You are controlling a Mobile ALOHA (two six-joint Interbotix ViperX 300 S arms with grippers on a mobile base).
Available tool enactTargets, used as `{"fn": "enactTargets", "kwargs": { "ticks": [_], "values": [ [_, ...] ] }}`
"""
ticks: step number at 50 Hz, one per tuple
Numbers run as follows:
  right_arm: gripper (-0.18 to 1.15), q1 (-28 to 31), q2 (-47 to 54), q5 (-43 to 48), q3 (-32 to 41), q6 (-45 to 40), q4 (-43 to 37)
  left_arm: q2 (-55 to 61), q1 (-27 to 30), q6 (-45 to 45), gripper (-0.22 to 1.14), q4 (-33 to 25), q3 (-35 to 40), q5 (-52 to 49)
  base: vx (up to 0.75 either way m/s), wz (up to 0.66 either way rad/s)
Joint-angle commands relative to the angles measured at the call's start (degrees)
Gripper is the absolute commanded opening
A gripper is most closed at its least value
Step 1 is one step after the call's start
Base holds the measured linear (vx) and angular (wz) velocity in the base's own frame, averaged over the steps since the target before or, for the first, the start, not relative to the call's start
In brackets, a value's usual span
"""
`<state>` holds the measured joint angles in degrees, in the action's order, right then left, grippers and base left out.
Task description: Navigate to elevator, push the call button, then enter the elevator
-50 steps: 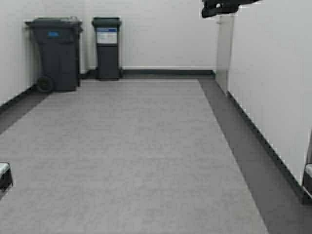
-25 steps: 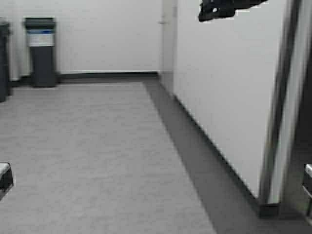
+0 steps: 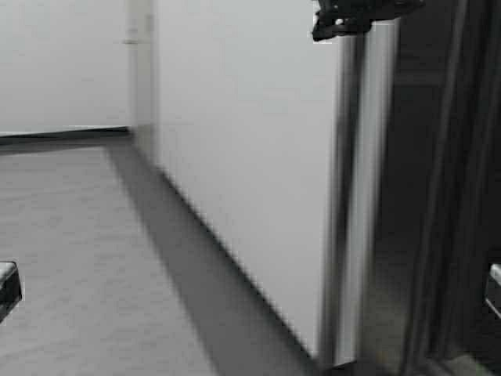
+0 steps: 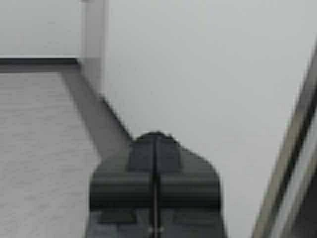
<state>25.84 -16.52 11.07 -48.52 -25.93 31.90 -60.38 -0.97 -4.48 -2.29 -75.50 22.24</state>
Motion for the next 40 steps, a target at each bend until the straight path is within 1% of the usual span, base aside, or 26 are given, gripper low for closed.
{"fn": "enactTargets", "kwargs": {
  "ticks": [1,21,33,40],
  "values": [
    [0.06,0.00,-0.53,0.44,0.97,0.09,-0.18,0.44,0.09,0.18,0.02,0.18,0.88,0.44,0.57,-0.52],
    [0.06,-0.09,0.09,0.70,1.67,0.00,-0.18,-1.05,0.00,-0.26,0.02,0.00,0.53,0.18,0.58,-0.65],
    [0.06,0.26,-0.09,0.70,1.41,-0.26,-0.26,1.23,0.09,-0.26,0.02,0.18,1.58,0.79,0.58,-0.49],
    [0.06,2.20,-1.32,0.70,0.88,-0.18,-1.23,0.35,0.00,-0.53,0.02,0.18,1.23,0.88,0.58,-0.48]
  ]
}}
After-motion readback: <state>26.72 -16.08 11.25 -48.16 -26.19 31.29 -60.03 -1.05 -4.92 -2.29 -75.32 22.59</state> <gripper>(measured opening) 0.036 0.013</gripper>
